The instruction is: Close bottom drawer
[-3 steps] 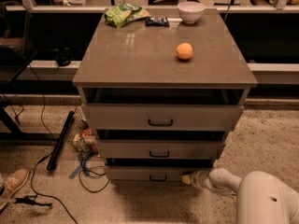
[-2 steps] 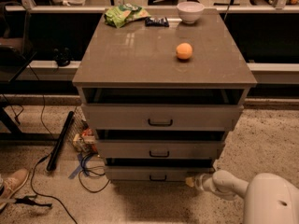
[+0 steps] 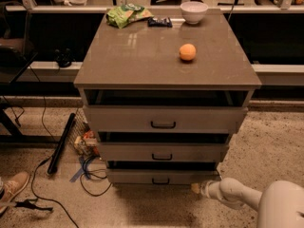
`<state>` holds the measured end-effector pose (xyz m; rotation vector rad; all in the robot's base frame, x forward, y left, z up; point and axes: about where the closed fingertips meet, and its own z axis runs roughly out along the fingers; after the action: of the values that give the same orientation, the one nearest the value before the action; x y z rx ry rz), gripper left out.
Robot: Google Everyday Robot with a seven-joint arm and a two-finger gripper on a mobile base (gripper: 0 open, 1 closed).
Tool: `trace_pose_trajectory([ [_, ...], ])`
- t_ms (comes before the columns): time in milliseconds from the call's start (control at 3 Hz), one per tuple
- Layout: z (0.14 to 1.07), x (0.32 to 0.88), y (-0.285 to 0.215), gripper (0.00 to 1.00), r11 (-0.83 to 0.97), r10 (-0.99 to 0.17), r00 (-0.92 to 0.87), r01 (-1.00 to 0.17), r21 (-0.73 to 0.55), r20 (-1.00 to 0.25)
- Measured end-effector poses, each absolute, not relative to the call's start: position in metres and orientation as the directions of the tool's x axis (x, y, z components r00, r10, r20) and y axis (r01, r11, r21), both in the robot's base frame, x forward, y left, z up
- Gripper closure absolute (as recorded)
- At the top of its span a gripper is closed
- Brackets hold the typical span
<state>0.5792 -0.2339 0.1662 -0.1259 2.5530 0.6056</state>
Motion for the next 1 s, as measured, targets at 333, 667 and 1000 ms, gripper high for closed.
trace_pose_trajectory([
  [333, 0.166, 0.59, -0.231, 1.0, 0.89, 0.029, -0.856, -0.214, 0.404, -0.517],
  [667, 0.166, 0.61, -0.228, 1.0, 0.88, 0.03, -0.839, -0.236, 0.412, -0.544],
  [1000, 0.169, 0.63, -0.222, 1.0, 0.872, 0.024, -0.822, -0.261, 0.414, -0.569],
])
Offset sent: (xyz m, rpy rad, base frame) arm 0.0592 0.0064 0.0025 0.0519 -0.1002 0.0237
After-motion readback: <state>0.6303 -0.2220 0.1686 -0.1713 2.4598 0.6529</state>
